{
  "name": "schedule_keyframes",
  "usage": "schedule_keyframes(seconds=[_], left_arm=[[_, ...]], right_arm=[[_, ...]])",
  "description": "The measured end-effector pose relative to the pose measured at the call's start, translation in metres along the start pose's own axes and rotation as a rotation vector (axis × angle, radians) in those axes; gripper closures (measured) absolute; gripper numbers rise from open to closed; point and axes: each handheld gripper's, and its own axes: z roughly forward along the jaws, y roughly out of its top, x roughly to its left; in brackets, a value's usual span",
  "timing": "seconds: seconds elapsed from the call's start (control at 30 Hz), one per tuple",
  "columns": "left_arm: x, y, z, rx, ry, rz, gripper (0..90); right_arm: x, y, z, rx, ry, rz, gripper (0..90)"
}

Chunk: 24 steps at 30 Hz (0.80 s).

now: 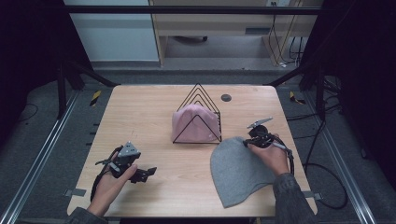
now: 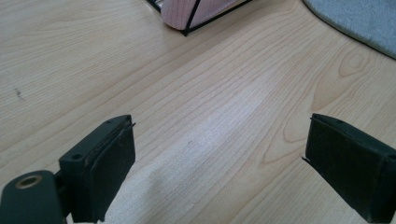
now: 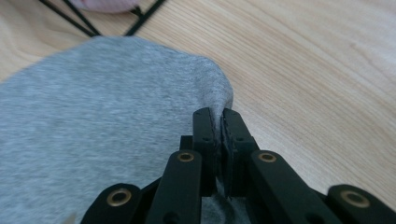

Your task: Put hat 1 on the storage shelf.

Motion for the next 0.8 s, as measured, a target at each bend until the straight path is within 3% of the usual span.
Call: schedule_keyframes(seconds=[0.3, 0.5, 0.8], left_arm=[[0.001, -0.001, 0.005, 0.006, -0.023, -0.016, 8.0], [-0.003, 0.000, 0.009, 0.017, -0.061, -0.003, 10.1], [-0.008, 0.002, 0.010, -0.007, -0.104, 0.003, 10.8]], right_arm=[[0.025, -0.004, -0.048, -0.167, 0.033, -0.085, 86.4], [0.044, -0.006, -0.073, -0.239, 0.055, -0.150, 86.4], [0.084, -0.001, -0.111, -0.340, 0.097, -0.257, 86.5]])
